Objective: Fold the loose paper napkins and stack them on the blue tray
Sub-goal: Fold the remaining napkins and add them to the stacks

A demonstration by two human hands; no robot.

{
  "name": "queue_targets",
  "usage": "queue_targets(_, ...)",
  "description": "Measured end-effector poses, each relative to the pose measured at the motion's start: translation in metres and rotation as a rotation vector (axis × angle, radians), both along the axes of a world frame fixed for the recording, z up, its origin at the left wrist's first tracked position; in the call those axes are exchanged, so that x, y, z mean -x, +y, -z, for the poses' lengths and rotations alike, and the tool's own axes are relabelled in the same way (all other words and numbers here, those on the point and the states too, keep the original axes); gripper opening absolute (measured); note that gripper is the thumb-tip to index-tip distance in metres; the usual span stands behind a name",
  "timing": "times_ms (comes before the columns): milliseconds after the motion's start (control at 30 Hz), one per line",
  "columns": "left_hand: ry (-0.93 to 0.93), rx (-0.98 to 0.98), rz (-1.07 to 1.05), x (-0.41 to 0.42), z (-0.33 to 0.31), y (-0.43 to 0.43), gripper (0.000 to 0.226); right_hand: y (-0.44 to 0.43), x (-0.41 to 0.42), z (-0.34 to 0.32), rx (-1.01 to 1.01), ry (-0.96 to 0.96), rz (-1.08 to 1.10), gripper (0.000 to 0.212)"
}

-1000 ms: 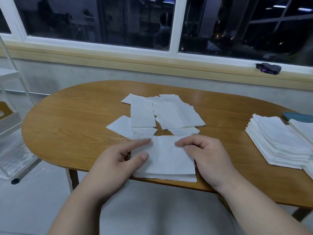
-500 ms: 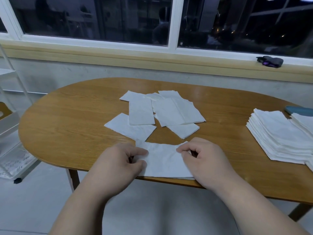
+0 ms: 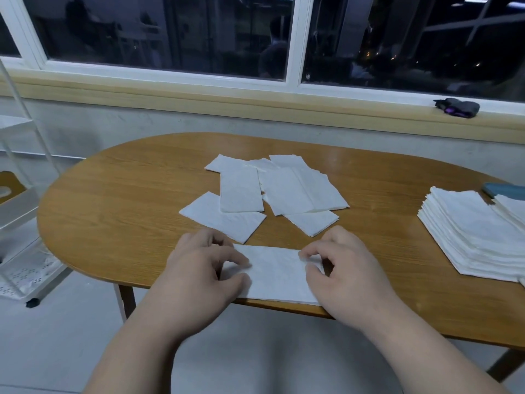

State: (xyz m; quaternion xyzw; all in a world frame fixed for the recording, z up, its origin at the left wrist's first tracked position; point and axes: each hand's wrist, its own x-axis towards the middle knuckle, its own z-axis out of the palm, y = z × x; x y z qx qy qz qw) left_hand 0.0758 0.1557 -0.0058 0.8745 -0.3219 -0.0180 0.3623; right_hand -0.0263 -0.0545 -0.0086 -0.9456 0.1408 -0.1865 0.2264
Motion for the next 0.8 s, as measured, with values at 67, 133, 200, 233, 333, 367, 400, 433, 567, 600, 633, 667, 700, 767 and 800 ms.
queue_targets(67,-0.021,-0.039,0.052,-0.001,0.001,0.001,0.008,0.001,0.0,0.001,0.036,0.05,-0.047,0.02)
queue_targets(133,-0.052,-0.072,0.065,-0.002,0.002,0.002,0.006,0.0,0.0,0.002,0.057,0.091,-0.068,0.018)
queue_targets(200,-0.051,-0.085,0.056,-0.003,0.002,0.003,0.005,0.0,-0.002,0.002,0.041,0.086,-0.075,0.017)
queue_targets(233,-0.046,-0.085,0.054,-0.003,0.002,0.004,0.005,0.0,-0.003,0.001,0.007,0.068,-0.073,0.016)
queue_targets(333,-0.032,-0.073,0.039,-0.004,0.002,0.01,0.003,-0.001,-0.016,-0.008,-0.135,0.0,-0.044,0.017)
queue_targets(367,-0.03,-0.074,0.034,-0.004,0.002,0.012,0.003,0.0,-0.024,-0.011,-0.149,0.0,-0.036,0.017)
queue_targets(400,-0.03,-0.074,0.031,-0.005,0.002,0.015,0.003,0.0,-0.034,-0.015,-0.141,0.011,-0.034,0.016)
queue_targets(433,-0.03,-0.073,0.027,-0.005,0.002,0.017,0.003,0.001,-0.046,-0.018,-0.121,0.031,-0.035,0.014)
queue_targets(567,-0.026,-0.059,0.018,-0.007,0.003,0.022,0.002,0.004,-0.089,-0.019,-0.019,0.153,-0.02,0.015)
queue_targets(600,-0.03,-0.061,0.02,-0.008,0.003,0.023,0.002,0.004,-0.097,-0.017,0.001,0.167,-0.004,0.017)
queue_targets(633,-0.039,-0.066,0.026,-0.009,0.003,0.023,0.001,0.003,-0.104,-0.015,0.02,0.171,0.016,0.019)
queue_targets(667,-0.05,-0.071,0.033,-0.009,0.003,0.023,0.003,0.002,-0.11,-0.014,0.036,0.171,0.038,0.021)
queue_targets(700,-0.06,-0.075,0.041,-0.01,0.004,0.024,0.005,0.002,-0.114,-0.013,0.055,0.175,0.06,0.024)
queue_targets(767,-0.08,-0.079,0.058,-0.012,0.005,0.024,0.008,0.003,-0.121,-0.011,0.104,0.186,0.094,0.027)
queue_targets(800,-0.088,-0.082,0.067,-0.013,0.005,0.025,0.009,0.003,-0.123,-0.011,0.123,0.188,0.101,0.026)
